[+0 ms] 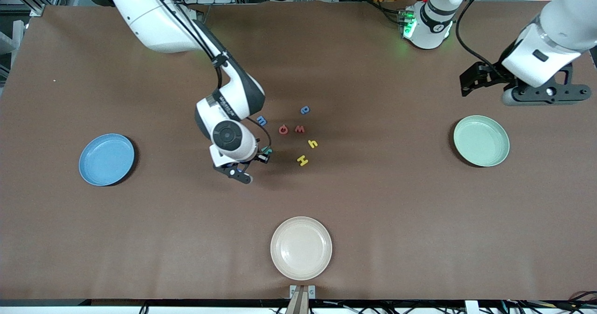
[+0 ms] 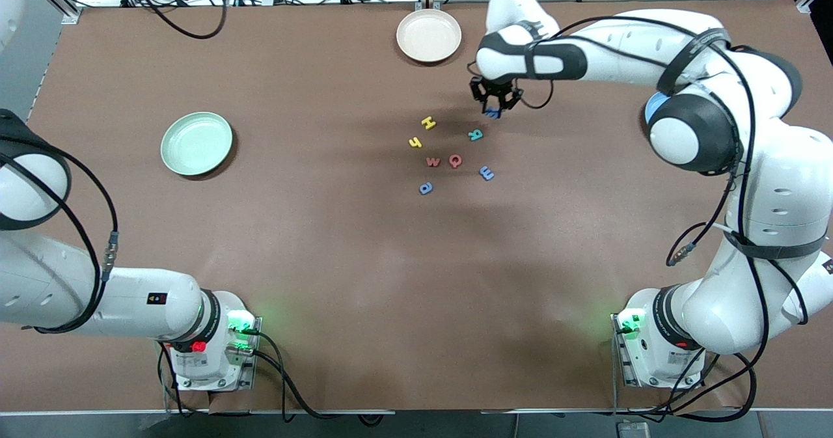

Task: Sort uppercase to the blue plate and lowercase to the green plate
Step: 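Carry the M to the blue plate while the left gripper reaches the letters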

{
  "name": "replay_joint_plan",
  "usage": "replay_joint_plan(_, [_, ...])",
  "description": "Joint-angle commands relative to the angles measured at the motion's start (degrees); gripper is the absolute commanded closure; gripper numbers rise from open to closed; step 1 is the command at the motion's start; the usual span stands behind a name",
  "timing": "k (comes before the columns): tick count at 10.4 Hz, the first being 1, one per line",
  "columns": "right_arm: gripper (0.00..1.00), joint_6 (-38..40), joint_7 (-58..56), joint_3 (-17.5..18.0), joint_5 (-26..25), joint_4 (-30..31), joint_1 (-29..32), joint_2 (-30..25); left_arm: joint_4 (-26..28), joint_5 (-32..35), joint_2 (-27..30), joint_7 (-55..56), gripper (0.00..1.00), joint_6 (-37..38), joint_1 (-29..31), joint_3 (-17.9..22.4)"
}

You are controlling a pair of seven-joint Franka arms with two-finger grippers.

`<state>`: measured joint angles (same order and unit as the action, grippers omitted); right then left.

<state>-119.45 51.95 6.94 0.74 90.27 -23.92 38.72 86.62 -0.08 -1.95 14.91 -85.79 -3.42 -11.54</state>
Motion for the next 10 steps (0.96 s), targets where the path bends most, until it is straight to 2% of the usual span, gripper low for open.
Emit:
replay_joint_plan(1, [0.72, 2.1, -10.6, -2.2, 0.9, 1.2, 3.1, -2.6, -2.0, -1.0, -2.1, 4.5, 0.0, -1.3, -2.7, -0.1])
replay_joint_plan(7, [0.71, 5.4, -39.6, -13.1, 0.0, 1.6, 6.3, -4.8, -2.2, -0.4, -12.7, 24.5, 0.0, -10.1, -16.0, -0.1])
replay_joint_plan(8, [0.71, 5.3, -44.5, -14.2, -0.3, 2.6, 7.7, -5.5, -2.0, -1.0, -14.0, 27.3, 0.0, -11.8, -16.2, -0.2])
replay_joint_plan(10, [0.7, 5.2, -52.0, -14.3, -2.0, 4.5, 11.3, -7.0, -1.7, -2.9, -16.7, 31.6, 0.0, -15.9, -18.6, -0.3])
